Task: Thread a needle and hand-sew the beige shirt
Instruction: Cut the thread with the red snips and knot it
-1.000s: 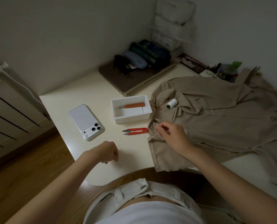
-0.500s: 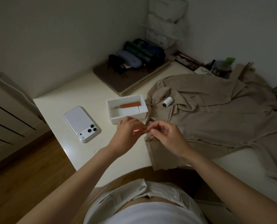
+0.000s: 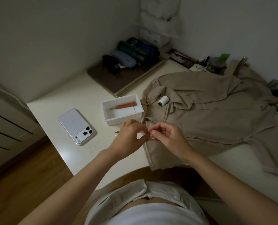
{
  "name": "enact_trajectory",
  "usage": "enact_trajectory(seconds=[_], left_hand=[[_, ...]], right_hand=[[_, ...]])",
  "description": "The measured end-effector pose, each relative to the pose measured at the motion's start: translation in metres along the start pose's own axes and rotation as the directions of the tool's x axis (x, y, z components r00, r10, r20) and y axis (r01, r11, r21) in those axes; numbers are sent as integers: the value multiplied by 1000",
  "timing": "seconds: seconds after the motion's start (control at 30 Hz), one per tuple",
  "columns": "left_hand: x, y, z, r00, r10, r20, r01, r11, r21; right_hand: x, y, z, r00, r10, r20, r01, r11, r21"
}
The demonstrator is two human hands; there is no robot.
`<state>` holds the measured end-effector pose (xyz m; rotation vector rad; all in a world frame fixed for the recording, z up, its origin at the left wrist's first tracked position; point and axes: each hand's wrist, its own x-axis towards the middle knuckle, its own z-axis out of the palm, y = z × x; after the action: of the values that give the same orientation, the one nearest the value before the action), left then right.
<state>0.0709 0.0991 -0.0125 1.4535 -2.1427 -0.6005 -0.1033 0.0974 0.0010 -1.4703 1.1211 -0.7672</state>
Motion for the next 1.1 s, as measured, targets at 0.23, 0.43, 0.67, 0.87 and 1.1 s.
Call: enact_trajectory(seconds=[0.23, 0.43, 0.67, 0.87, 1.1], left_hand=[[3, 7, 0, 998, 56, 10, -57, 978, 201], [19, 11, 4, 980, 171, 105, -198, 904, 380], [67, 10, 19, 999, 1, 51, -17, 949, 316], [123, -1, 48, 981, -184, 67, 160, 950, 270], [172, -19, 64, 922, -364, 132, 339, 924, 179]], right_hand=[[5, 12, -7, 987, -162, 2, 147, 893, -425], [8, 21, -14, 995, -17, 99, 74, 794, -604], [22, 47, -54, 985, 130, -116, -174, 739, -651], [45, 81, -92, 933, 267, -240, -359, 695, -622], [58, 97, -95, 964, 237, -123, -256, 691, -675]])
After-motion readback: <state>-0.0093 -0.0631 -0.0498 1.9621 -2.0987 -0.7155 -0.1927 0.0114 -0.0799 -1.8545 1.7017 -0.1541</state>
